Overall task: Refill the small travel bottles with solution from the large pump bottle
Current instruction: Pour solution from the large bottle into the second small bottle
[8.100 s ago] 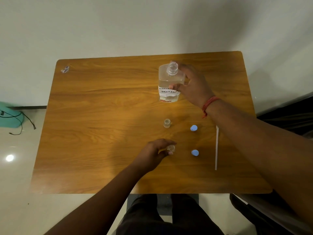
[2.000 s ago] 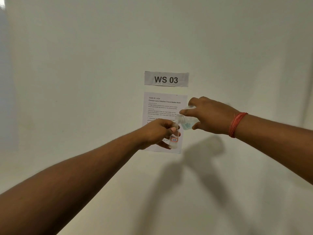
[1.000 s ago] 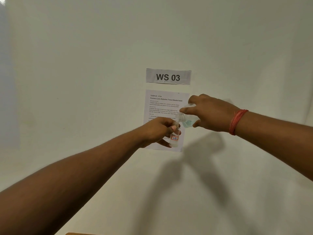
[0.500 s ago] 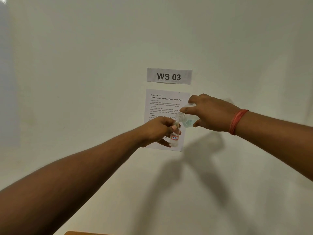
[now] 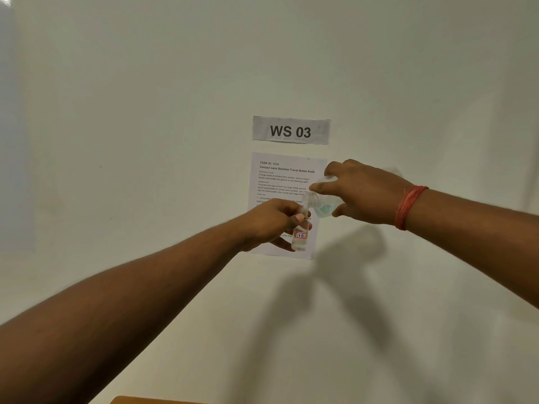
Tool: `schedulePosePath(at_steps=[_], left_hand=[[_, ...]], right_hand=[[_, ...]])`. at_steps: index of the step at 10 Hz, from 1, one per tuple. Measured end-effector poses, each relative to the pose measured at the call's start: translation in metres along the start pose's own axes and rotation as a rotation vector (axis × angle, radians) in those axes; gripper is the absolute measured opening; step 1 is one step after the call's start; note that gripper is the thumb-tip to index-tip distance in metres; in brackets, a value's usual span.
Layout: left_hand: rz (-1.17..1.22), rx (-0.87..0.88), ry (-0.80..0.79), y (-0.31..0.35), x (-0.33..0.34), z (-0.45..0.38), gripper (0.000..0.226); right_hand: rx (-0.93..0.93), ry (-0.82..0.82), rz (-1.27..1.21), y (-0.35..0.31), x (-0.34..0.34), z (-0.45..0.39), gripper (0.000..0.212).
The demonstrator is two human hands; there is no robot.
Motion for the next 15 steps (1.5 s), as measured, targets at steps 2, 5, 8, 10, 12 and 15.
schedulePosePath(at_steps=[2,5,8,10,12,15], left_hand=[[-0.013,0.009,0.003,0.0015,-0.0007,0.0010,0.022],[-0.029,0.010,0.005,0.0060,-0.0016,0.0050,0.023],[-0.040,0.016,-0.001,0.0068,-0.0010,0.0077,0.026],[-0.035,0.016,-0.001,0.0043,-0.0017,0.0070,0.024],[-0.034,0.013,0.003,0.0018,-0.0026,0.0065,0.022],[-0.036,0.011,-0.002,0.0027,-0.0028,0.0085,0.023]], right_hand=[[0.003,-0.001,-0.009,-0.0001,0.0001,0.0001,0.067],[0.001,0.002,0.000,-0.0014,-0.0019,-0.0001,0.068],[0.001,-0.007,0.003,-0.0028,-0.0026,0.0015,0.069],[0.000,-0.012,-0.005,-0.0031,-0.0025,0.0021,0.069],[0.003,-0.010,-0.006,-0.0034,-0.0015,0.0028,0.068],[0.001,-0.007,-0.016,-0.0048,-0.0020,0.0033,0.068]])
Point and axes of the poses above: each hand's wrist, its own z-axis away from the middle knuckle, its own x-axis out of the palm, y = z × x, the point moved 9 cm from there along -z, towards the middle knuckle, and after that the axes turned 15 degrees about x, right-handed, at the moved point
